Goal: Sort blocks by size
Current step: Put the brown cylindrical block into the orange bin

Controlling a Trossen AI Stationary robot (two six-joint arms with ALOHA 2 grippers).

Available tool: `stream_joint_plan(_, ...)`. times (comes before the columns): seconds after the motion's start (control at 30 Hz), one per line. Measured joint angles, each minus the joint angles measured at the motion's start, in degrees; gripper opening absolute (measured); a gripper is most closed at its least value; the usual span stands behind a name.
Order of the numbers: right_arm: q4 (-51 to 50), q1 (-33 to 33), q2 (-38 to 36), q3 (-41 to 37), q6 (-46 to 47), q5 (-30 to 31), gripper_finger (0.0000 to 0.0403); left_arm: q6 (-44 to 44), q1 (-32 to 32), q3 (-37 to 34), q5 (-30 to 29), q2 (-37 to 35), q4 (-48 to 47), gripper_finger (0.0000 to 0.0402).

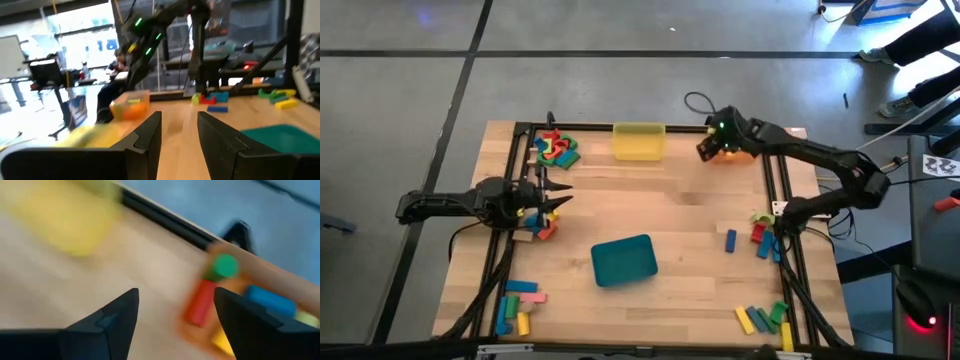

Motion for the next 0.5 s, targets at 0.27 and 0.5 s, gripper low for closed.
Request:
stream_joint_plan(0.27, 2.2, 20.0, -1.5, 0.0, 1.7, 7.6, 0.0266, -1.6, 0.0, 6.2, -1.4, 6.5, -4.1, 0.0111)
stream_joint_plan(0.5, 12.4, 33.8, -0.7, -3.2, 2.8, 19.6, 0.0266, -5.2, -0.2, 15.6, -1.9, 21.4, -4.5, 0.0111)
